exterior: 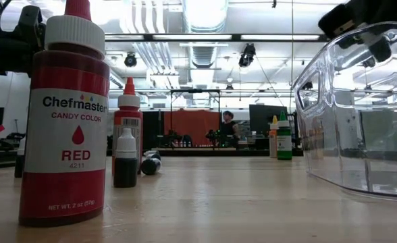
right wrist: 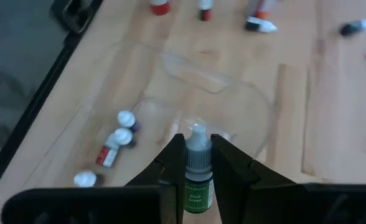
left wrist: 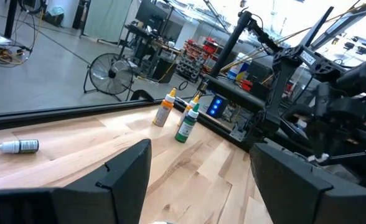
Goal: Pick & Place food coloring
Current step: Put the green food color into the transparent bin
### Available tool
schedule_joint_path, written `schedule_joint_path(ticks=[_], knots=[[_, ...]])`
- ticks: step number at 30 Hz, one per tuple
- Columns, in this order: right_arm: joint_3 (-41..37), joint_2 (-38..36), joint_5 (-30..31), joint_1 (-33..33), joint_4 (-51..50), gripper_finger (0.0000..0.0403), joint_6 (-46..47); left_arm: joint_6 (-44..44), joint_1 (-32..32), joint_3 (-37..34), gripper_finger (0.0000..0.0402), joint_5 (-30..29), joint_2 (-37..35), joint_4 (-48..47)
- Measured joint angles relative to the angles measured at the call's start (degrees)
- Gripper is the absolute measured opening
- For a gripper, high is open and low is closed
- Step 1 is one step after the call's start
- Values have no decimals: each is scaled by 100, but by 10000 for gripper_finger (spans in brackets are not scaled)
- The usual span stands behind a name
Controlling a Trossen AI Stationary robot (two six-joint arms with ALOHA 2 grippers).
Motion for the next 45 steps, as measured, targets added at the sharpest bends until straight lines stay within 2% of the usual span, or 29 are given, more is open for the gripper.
schedule_joint_path(ticks=[5, 8, 14, 18, 25, 45], knots=[[-125, 42, -9, 333, 194, 45, -602, 1, 1, -1, 245, 0, 0, 0], [-365, 48, -82, 485, 798, 45, -1020, 0, 1, 0, 245, -2, 0, 0], [-800, 125, -530, 580, 2208, 44, -1619, 1, 0, 0, 245, -1, 0, 0], [-909, 203, -734, 573, 2376, 43, -1746, 2, 0, -2, 245, -2, 0, 2], [-1228, 423, -1519, 574, 2992, 43, -2286, 2, 0, 0, 245, -2, 2, -4], [-1588, 1379, -1663, 240, 4192, 43, -3069, 0, 2, 0, 245, -2, 4, -4]])
